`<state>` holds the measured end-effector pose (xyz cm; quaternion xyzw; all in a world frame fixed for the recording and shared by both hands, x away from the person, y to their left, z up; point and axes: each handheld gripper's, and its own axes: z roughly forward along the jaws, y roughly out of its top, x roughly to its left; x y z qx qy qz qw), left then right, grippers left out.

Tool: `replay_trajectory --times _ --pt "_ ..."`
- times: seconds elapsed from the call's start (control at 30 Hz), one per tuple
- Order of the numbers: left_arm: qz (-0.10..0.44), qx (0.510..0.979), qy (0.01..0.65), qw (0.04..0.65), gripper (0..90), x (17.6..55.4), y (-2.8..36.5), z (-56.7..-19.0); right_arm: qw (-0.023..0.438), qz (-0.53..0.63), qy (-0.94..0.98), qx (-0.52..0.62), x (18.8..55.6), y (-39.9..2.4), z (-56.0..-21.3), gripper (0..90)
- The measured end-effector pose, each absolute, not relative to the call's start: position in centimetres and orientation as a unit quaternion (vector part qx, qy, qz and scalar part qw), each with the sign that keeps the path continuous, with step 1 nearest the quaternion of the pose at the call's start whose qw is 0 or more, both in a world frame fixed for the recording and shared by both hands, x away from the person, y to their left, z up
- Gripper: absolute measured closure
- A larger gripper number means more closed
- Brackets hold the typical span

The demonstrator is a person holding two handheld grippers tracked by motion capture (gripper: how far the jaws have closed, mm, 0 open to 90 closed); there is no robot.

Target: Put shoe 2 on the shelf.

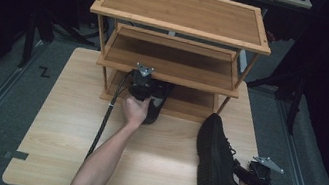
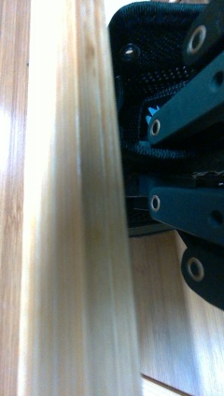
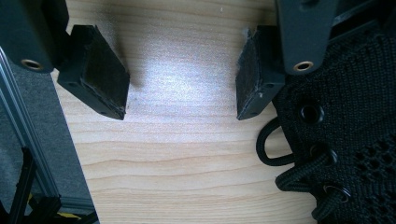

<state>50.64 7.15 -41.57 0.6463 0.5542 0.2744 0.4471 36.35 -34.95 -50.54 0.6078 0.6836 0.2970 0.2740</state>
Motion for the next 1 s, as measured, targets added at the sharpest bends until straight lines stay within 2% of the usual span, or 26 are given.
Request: replay_trajectory --times 0.5,1.0 --pt "0.28 0.641 0.564 0.438 87.6 51.9 6.8 -43.0 0.275 0.296 0.684 0.608 36.3 -34.9 -50.5 35.1" --pt "0.329 0.657 0.541 0.408 85.4 52.0 6.7 -43.5 0.275 0.296 0.684 0.608 36.3 -34.9 -50.5 35.1"
